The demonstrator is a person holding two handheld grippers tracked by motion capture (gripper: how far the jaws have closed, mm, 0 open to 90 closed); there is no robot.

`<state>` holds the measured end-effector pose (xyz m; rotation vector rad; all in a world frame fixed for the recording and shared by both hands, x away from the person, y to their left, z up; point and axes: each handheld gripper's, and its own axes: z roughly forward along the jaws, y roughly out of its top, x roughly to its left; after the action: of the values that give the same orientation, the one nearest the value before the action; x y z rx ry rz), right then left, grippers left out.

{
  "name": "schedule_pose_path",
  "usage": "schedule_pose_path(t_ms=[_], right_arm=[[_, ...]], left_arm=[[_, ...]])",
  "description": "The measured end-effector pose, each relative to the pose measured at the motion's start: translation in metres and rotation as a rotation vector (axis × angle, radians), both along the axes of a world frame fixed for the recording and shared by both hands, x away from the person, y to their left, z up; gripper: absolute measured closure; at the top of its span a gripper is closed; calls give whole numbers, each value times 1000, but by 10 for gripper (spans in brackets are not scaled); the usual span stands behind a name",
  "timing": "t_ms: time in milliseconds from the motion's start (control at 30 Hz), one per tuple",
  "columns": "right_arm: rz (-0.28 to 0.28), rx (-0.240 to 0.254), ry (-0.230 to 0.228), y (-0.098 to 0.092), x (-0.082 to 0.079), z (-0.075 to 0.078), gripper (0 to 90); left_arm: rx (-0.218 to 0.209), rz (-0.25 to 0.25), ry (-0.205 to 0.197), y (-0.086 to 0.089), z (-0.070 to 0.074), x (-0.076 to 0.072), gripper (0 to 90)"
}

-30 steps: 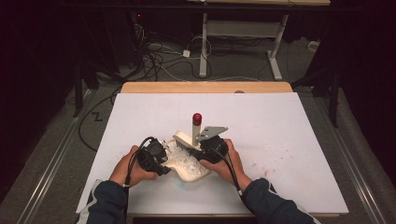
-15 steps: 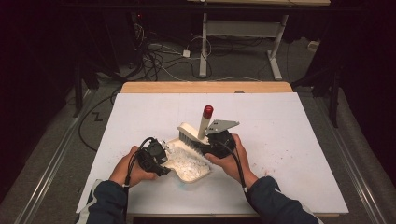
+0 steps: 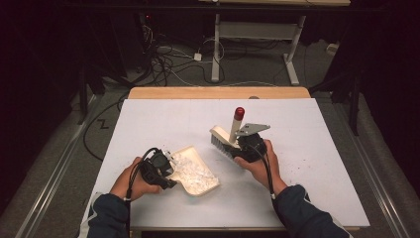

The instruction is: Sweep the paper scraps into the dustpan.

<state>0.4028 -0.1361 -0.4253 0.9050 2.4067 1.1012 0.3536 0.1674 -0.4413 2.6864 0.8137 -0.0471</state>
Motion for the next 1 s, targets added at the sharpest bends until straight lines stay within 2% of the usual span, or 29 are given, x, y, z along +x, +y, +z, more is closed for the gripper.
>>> schedule_pose_path(t_ms=[167, 533, 633, 667, 700, 833, 1000], right_arm=[[-3, -46, 14, 3, -1, -9, 677], [105, -95, 14, 35, -21, -12, 676], [141, -87, 24, 43, -27, -12, 676], [146, -80, 41, 46, -30, -11, 676], [164, -83, 35, 49, -31, -10, 676], [215, -55, 53, 59, -39, -9, 677], [239, -24, 61, 67, -44, -4, 677]], left_arm=[[5, 3, 7, 6, 0, -3, 631], [20, 6, 12, 7, -3, -3, 631], [23, 10, 11, 5, -4, -2, 631], [22, 9, 12, 4, -3, -1, 631], [22, 11, 10, 4, -3, 0, 631], [27, 10, 8, 2, -2, 0, 631], [10, 30, 3, -1, -2, 2, 630]])
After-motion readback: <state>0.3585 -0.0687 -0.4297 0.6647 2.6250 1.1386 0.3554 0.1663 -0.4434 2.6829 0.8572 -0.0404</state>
